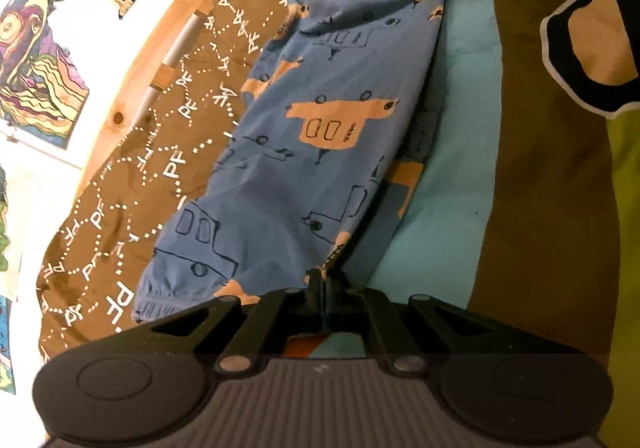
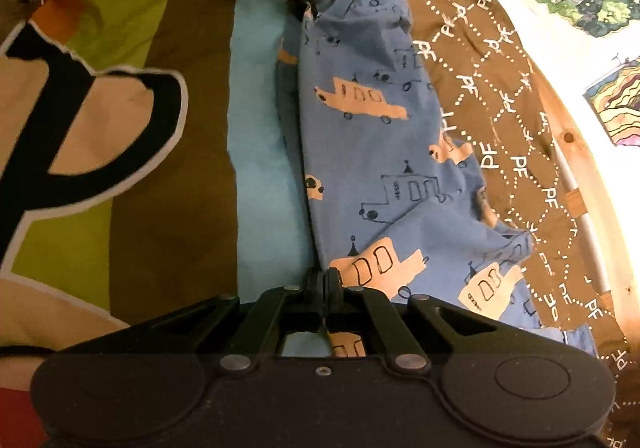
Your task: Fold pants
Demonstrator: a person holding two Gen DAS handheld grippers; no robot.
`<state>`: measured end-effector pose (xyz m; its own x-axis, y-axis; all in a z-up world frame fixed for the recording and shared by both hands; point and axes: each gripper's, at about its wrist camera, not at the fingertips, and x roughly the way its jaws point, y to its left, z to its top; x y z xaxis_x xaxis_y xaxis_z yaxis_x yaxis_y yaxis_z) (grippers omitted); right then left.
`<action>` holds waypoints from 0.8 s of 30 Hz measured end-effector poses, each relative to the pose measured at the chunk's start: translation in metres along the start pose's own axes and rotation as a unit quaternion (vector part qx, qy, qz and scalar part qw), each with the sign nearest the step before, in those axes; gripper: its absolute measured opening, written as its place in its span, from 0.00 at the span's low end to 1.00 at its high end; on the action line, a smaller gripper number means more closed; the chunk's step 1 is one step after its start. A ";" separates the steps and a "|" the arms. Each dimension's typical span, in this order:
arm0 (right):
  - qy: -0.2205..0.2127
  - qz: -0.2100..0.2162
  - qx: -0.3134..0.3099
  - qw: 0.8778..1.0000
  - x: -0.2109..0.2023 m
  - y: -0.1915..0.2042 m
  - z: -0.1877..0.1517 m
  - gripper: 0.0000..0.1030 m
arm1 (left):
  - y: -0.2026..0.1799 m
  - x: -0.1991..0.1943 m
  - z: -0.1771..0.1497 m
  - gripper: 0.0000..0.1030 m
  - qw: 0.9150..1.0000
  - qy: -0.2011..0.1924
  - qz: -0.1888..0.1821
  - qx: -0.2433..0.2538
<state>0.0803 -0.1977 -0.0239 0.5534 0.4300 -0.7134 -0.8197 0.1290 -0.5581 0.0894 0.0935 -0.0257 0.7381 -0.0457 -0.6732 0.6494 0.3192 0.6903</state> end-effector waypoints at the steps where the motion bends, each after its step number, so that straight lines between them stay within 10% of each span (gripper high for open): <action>1: -0.001 -0.002 0.001 1.000 0.001 -0.001 0.000 0.02 | 0.000 0.000 0.001 0.04 1.000 0.000 0.000 -0.002; 6: -0.008 -0.010 0.033 0.999 -0.016 -0.019 -0.008 0.43 | 0.016 -0.009 0.000 0.25 0.999 -0.011 -0.026 -0.043; 8: -0.004 -0.018 0.056 0.998 -0.033 -0.031 -0.017 0.55 | 0.025 -0.020 0.002 0.61 0.995 -0.022 -0.043 -0.086; 14: 0.035 -0.038 0.175 0.983 -0.089 -0.072 -0.048 0.98 | 0.045 -0.053 0.052 0.99 0.982 -0.086 -0.074 -0.152; 24: 0.015 -0.070 0.483 0.873 -0.090 -0.156 -0.125 0.99 | 0.050 0.002 0.195 1.00 0.948 -0.067 -0.225 -0.217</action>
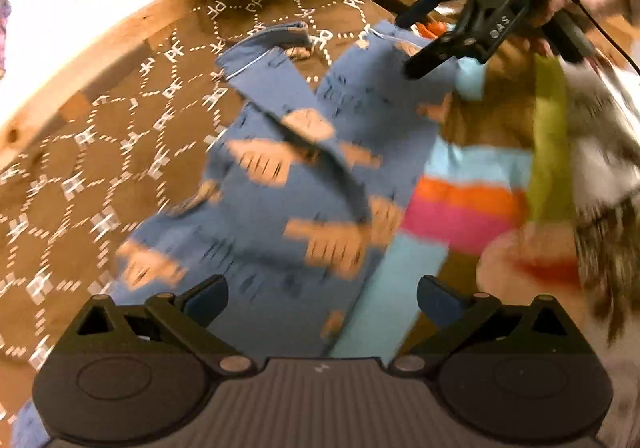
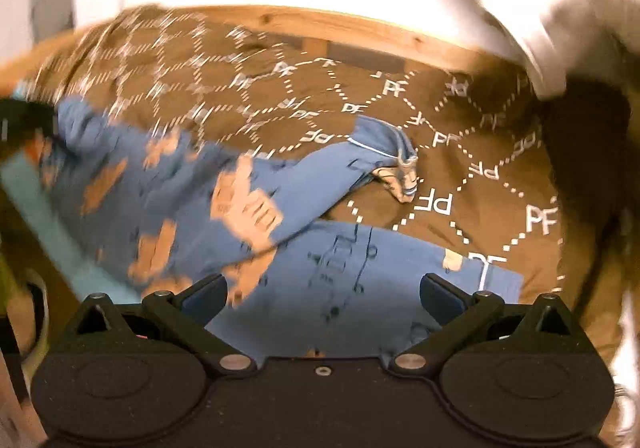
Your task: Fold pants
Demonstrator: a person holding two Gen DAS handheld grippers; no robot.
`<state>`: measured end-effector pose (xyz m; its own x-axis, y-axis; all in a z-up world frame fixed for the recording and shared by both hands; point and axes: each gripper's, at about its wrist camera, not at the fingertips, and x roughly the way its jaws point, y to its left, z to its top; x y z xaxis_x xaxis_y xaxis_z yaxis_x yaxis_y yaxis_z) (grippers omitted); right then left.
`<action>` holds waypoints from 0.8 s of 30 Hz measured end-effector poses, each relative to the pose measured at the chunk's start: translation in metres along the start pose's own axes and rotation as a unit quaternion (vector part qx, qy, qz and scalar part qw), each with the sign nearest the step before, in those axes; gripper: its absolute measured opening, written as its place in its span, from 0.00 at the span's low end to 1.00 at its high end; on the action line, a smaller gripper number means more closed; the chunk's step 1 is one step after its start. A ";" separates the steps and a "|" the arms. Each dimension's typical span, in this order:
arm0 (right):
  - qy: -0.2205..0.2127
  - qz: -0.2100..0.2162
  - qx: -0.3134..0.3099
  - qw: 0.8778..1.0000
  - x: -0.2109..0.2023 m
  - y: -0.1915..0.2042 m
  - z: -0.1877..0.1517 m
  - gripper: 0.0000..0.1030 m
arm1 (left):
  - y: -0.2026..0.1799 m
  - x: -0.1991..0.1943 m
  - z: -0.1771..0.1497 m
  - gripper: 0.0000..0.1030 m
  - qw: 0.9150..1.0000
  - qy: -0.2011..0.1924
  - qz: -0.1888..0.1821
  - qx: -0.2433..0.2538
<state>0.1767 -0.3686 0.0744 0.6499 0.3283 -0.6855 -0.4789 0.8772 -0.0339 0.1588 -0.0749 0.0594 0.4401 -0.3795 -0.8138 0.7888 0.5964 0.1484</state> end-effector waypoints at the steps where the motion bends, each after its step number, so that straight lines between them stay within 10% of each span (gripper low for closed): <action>1: 0.005 0.005 0.016 1.000 0.005 -0.006 0.006 0.99 | -0.002 0.008 0.008 1.00 1.000 -0.012 0.001 -0.013; 8: -0.030 0.028 0.042 0.998 0.007 -0.033 0.035 0.97 | 0.004 0.045 0.032 0.90 0.986 -0.116 -0.004 -0.121; 17: -0.037 0.086 0.054 0.994 0.049 -0.029 0.083 0.59 | 0.020 0.080 0.035 0.34 0.976 -0.096 -0.054 -0.188; 24: 0.032 0.011 0.134 0.990 0.122 -0.027 0.130 0.50 | 0.023 0.092 0.032 0.10 0.972 -0.071 -0.050 -0.219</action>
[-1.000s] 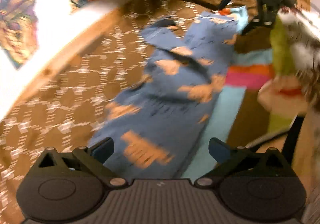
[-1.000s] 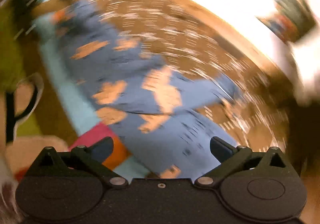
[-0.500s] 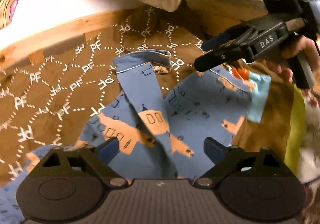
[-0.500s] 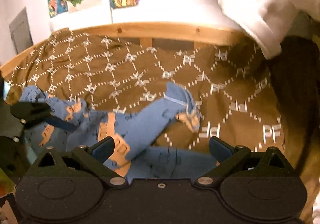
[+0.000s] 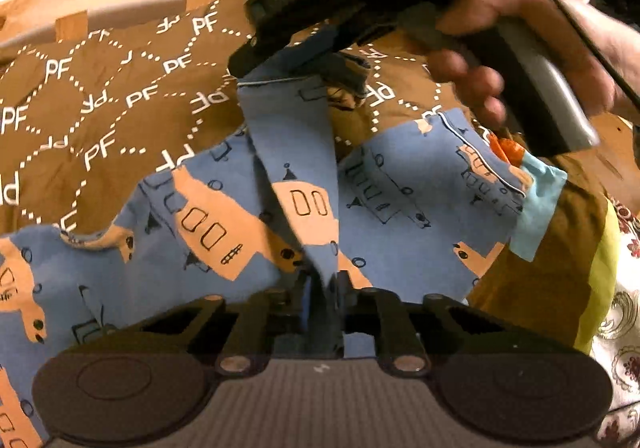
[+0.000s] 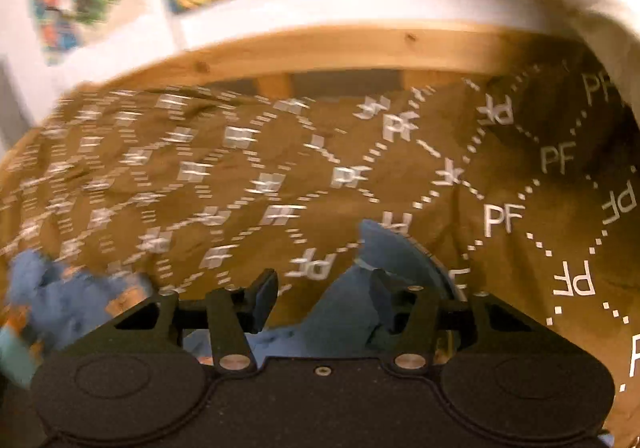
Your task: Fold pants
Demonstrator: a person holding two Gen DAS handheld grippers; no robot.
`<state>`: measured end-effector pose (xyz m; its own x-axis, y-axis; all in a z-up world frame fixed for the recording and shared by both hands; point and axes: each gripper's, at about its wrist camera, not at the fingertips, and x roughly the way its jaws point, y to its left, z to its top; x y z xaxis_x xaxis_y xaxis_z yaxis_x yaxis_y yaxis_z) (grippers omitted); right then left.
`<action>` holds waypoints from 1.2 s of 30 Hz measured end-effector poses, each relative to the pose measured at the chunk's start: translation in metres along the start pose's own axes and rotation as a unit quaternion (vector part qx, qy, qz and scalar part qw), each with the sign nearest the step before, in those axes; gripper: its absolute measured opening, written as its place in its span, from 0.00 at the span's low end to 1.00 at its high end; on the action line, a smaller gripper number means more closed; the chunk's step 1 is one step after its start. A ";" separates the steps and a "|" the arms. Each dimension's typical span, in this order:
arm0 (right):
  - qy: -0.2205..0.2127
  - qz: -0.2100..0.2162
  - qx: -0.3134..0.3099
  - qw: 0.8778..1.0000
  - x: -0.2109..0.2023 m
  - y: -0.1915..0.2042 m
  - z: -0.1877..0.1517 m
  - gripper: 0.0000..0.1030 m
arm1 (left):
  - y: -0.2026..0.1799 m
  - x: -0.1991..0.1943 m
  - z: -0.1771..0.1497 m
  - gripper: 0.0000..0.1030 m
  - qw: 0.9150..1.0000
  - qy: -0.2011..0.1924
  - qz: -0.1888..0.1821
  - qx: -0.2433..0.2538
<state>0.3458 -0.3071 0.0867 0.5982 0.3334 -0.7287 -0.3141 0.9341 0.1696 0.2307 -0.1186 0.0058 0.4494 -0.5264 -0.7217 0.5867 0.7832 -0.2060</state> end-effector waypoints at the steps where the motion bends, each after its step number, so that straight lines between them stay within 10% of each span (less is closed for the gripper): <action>1: 0.016 -0.020 0.012 1.000 0.010 0.000 0.004 0.49 | 0.001 0.001 0.000 0.08 1.000 0.002 0.001 -0.007; 10: 0.088 -0.095 0.037 0.991 0.053 0.011 0.012 0.49 | 0.002 0.005 0.001 0.02 1.000 0.007 0.004 -0.020; 15: 0.077 -0.115 0.037 0.990 0.053 0.006 0.009 0.09 | 0.000 0.001 0.003 0.01 1.000 0.003 0.009 -0.015; 25: -0.098 -0.006 0.096 0.991 -0.053 -0.042 -0.033 0.02 | -0.029 -0.022 0.007 0.00 0.993 -0.024 0.039 0.107; 36: -0.176 -0.031 0.242 0.954 -0.145 -0.097 -0.161 0.01 | -0.085 -0.009 -0.021 0.00 0.969 0.000 0.045 0.244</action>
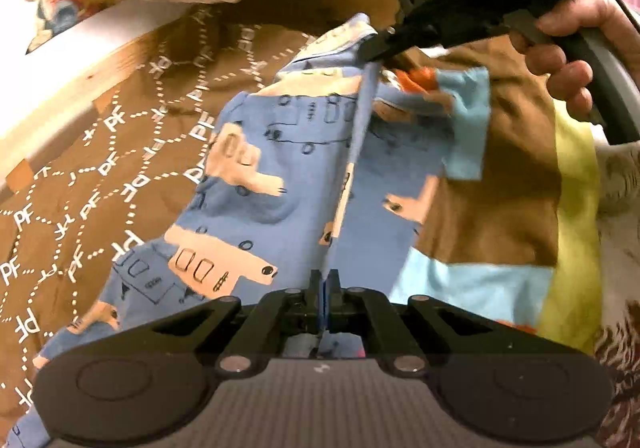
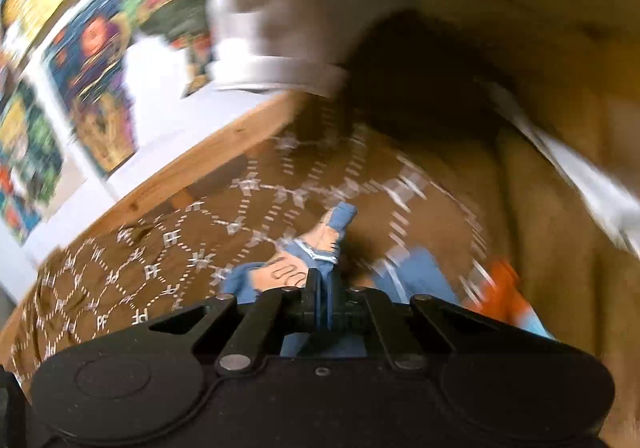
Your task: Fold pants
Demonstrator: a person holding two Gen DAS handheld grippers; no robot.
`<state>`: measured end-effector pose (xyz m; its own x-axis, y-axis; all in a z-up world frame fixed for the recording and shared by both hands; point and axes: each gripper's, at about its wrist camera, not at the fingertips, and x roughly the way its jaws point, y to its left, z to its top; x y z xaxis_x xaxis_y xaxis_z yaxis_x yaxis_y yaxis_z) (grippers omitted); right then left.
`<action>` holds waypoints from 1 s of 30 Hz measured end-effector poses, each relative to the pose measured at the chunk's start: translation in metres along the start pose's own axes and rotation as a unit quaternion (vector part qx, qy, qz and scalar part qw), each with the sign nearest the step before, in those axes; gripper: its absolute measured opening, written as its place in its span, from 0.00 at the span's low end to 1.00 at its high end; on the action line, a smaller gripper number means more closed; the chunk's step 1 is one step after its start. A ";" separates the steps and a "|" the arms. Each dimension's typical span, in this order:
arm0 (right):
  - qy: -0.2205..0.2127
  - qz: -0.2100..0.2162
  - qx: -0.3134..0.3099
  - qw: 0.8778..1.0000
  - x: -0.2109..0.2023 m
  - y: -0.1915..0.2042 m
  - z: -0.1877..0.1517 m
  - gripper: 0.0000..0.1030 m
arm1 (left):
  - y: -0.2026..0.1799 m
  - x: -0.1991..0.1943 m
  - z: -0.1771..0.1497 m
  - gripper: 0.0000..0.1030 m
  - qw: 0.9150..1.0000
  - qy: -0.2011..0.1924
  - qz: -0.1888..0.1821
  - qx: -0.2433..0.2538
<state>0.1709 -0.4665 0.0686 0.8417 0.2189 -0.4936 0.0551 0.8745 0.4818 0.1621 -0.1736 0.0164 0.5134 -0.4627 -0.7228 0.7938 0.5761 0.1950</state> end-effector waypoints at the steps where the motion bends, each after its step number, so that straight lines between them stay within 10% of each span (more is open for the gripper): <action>1: 0.001 -0.007 0.011 1.000 -0.003 -0.009 -0.008 0.01 | -0.005 0.003 -0.001 0.00 1.000 0.003 0.002 0.010; 9: 0.028 -0.021 0.026 0.999 -0.001 -0.031 -0.031 0.02 | -0.014 0.007 -0.007 0.00 0.999 0.020 0.005 0.035; 16: 0.033 -0.025 0.060 0.997 0.003 -0.047 -0.027 0.33 | -0.014 0.006 -0.007 0.00 0.999 0.027 0.006 0.033; 22: 0.034 -0.031 0.064 0.997 0.010 -0.053 -0.015 0.31 | -0.014 0.007 -0.008 0.00 0.999 0.028 0.009 0.033; 26: 0.031 -0.040 0.051 0.997 0.017 -0.051 -0.004 0.05 | -0.013 0.006 -0.007 0.00 0.999 0.024 0.015 0.021; 30: -0.041 -0.048 -0.040 0.997 -0.010 -0.024 0.000 0.04 | -0.014 -0.001 -0.006 0.00 1.000 -0.001 0.025 0.018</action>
<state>0.1611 -0.4901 0.0619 0.8756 0.1000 -0.4726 0.0972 0.9218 0.3752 0.1487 -0.1770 0.0098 0.5526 -0.4349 -0.7110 0.7786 0.5737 0.2542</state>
